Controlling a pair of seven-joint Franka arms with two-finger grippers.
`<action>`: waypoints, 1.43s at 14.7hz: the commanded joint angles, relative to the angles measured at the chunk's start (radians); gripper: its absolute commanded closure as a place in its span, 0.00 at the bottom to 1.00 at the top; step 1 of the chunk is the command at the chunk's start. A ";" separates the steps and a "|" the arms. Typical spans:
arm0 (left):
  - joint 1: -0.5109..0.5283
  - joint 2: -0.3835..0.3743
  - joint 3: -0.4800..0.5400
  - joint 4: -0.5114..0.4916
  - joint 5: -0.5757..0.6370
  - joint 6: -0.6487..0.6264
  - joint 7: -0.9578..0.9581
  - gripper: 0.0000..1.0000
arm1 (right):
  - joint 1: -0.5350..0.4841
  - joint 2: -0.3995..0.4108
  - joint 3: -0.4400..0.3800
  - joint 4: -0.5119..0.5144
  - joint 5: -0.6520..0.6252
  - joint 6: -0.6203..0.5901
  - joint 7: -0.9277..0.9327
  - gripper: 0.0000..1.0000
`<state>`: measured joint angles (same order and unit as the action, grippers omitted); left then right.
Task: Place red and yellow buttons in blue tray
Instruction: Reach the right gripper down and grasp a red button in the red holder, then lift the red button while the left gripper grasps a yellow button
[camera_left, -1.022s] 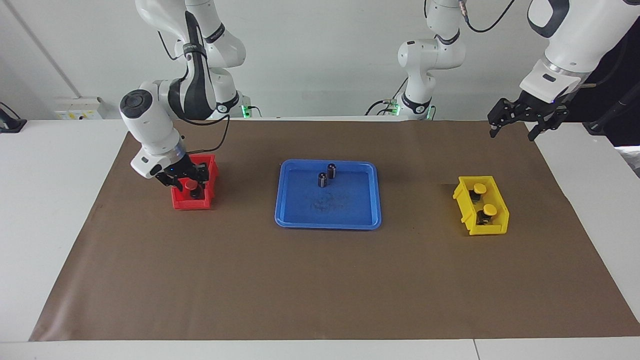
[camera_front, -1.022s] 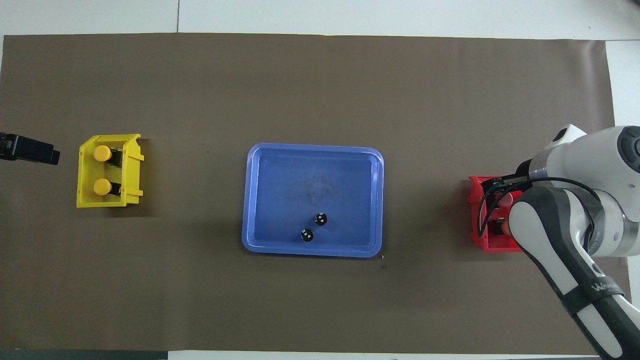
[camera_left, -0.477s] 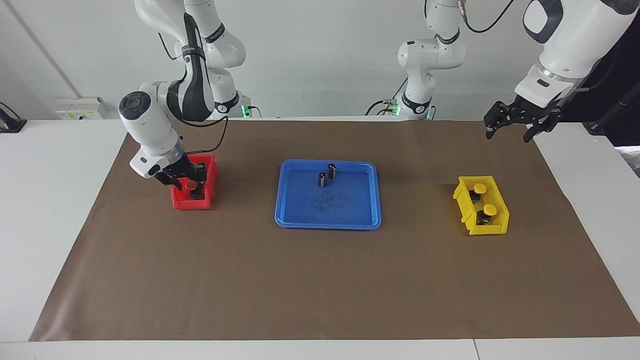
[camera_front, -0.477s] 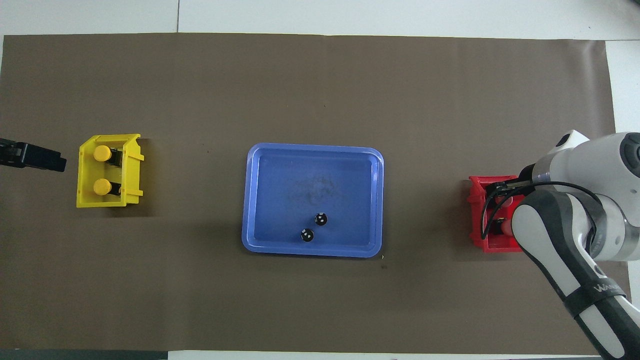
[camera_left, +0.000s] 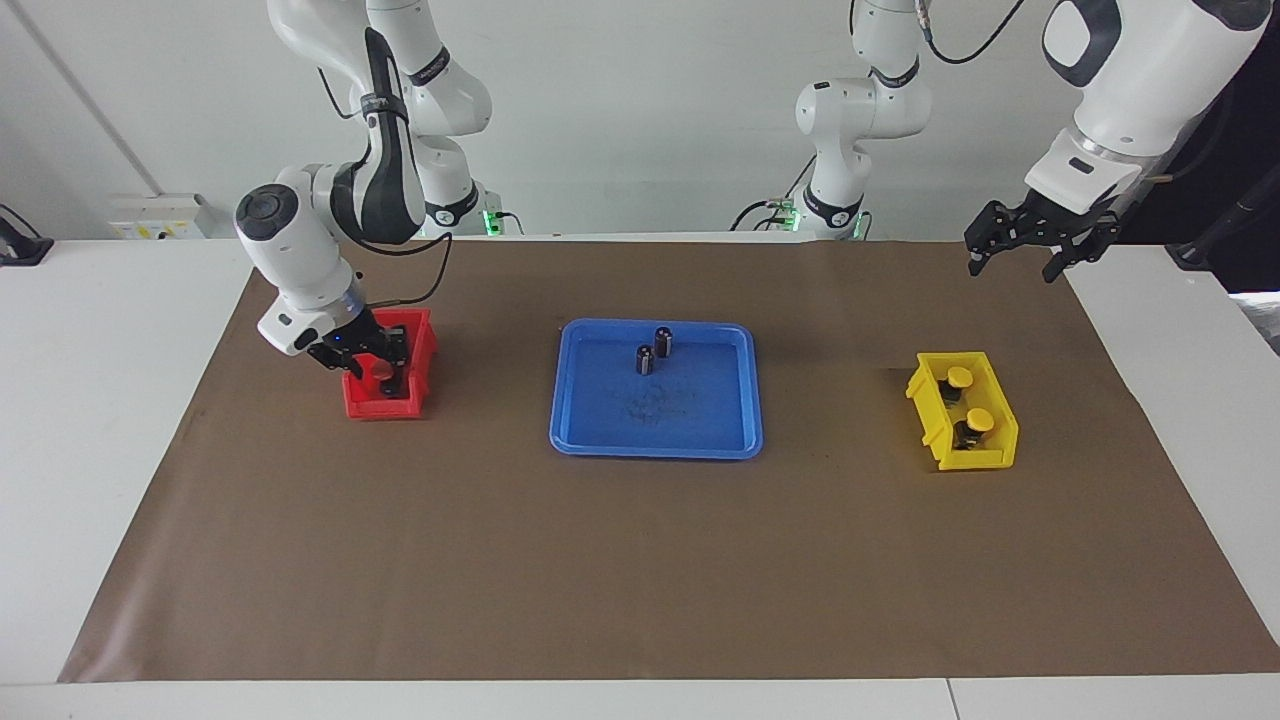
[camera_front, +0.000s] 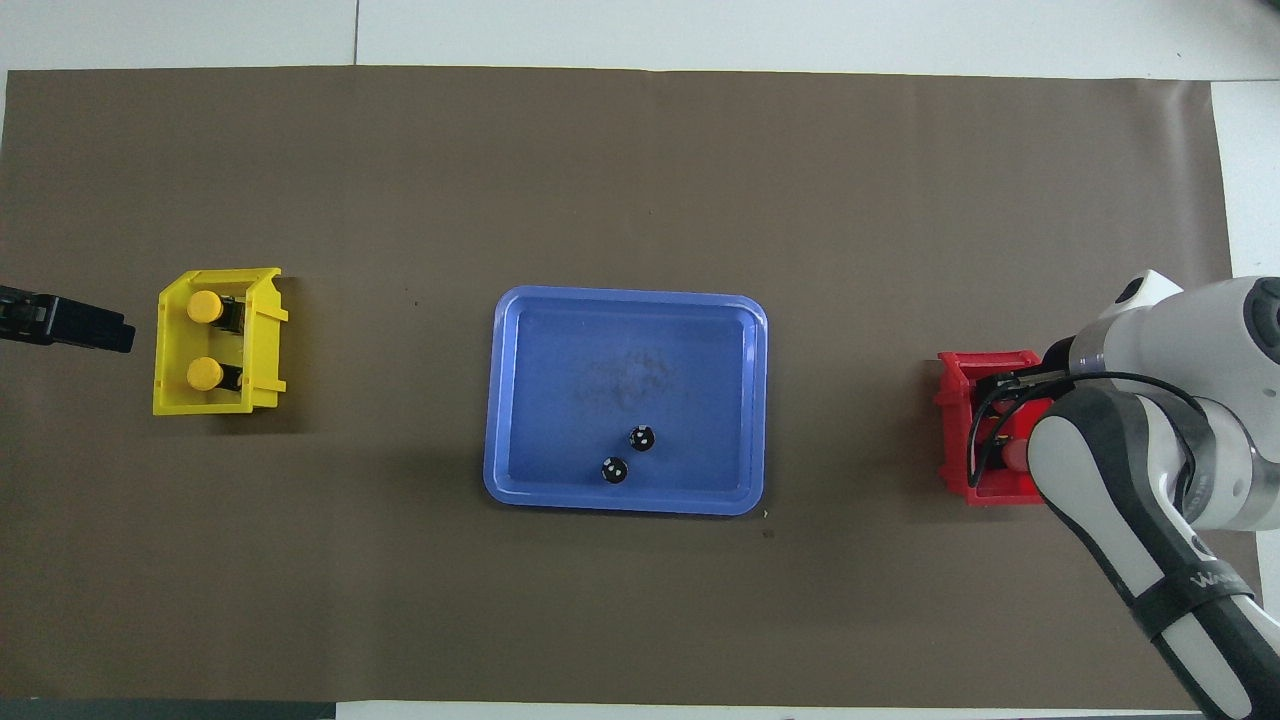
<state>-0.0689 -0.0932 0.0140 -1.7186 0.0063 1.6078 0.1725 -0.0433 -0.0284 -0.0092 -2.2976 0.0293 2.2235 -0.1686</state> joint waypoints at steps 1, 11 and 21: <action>0.027 -0.046 0.001 -0.087 0.018 0.090 -0.001 0.00 | -0.013 -0.030 0.006 -0.037 0.008 0.025 -0.029 0.37; 0.077 0.087 0.000 -0.220 0.017 0.429 -0.039 0.18 | -0.012 -0.041 0.006 -0.074 0.008 0.073 -0.029 0.52; 0.077 0.265 -0.002 -0.222 0.015 0.567 -0.149 0.24 | -0.014 0.004 0.005 0.180 -0.026 -0.238 -0.063 0.79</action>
<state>0.0016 0.1651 0.0155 -1.9358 0.0073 2.1555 0.0405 -0.0437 -0.0426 -0.0089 -2.2164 0.0214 2.0814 -0.1992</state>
